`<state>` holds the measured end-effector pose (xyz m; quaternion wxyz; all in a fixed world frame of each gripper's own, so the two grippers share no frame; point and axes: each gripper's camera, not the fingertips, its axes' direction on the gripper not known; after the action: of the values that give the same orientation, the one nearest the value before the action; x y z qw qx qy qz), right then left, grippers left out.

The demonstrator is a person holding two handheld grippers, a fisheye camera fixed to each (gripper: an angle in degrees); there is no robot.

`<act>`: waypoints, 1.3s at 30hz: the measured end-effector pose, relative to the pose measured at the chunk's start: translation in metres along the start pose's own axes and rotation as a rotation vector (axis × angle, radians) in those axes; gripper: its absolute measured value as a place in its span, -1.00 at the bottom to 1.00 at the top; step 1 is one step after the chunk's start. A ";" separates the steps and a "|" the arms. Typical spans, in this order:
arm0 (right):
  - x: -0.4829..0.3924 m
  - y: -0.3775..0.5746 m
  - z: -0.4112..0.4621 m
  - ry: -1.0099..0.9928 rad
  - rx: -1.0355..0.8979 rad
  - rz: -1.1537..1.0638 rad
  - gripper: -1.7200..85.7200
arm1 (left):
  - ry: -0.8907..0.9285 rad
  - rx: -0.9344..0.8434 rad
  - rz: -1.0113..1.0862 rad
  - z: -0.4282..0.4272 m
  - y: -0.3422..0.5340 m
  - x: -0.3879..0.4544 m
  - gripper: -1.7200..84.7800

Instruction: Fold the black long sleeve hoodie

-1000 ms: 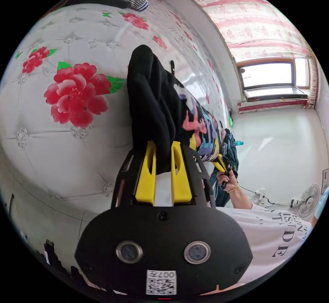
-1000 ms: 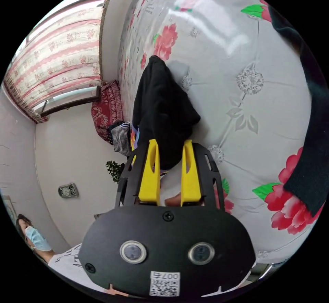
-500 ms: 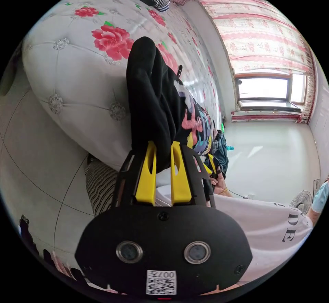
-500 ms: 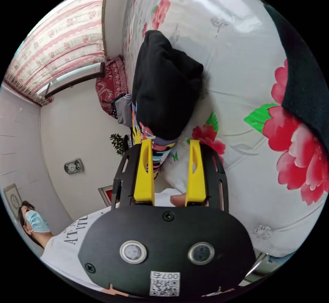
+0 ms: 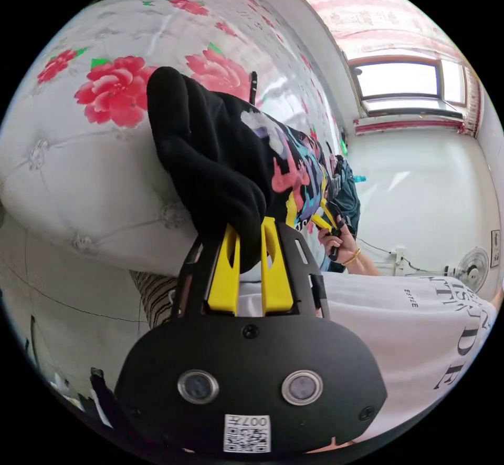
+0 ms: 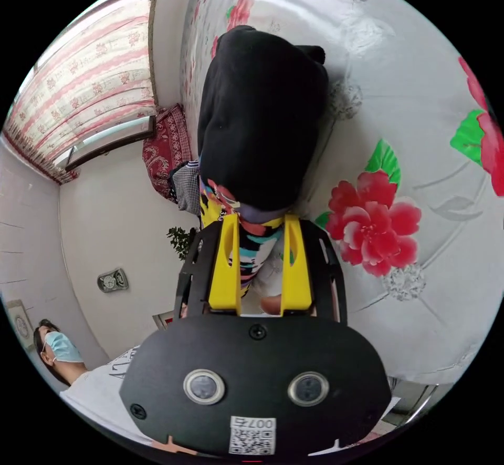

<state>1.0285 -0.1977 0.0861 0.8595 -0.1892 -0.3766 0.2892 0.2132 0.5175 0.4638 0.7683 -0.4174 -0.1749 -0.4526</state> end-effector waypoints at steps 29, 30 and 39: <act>-0.273 -0.173 0.400 0.365 -0.204 -0.575 -0.58 | 0.121 0.104 0.067 -0.058 -0.208 -0.093 -0.82; -0.266 -0.153 0.395 0.369 -0.240 -0.604 -0.56 | 0.136 0.099 0.095 -0.060 -0.204 -0.093 -0.82; -0.193 0.006 0.400 0.509 -0.317 -0.635 -0.53 | -0.048 0.046 0.293 -0.122 -0.163 -0.113 -0.96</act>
<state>0.6180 -0.2735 0.2374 0.9316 -0.2586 -0.2320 -0.1069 0.0033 0.4423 0.3976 0.8311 -0.4315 -0.1404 -0.3215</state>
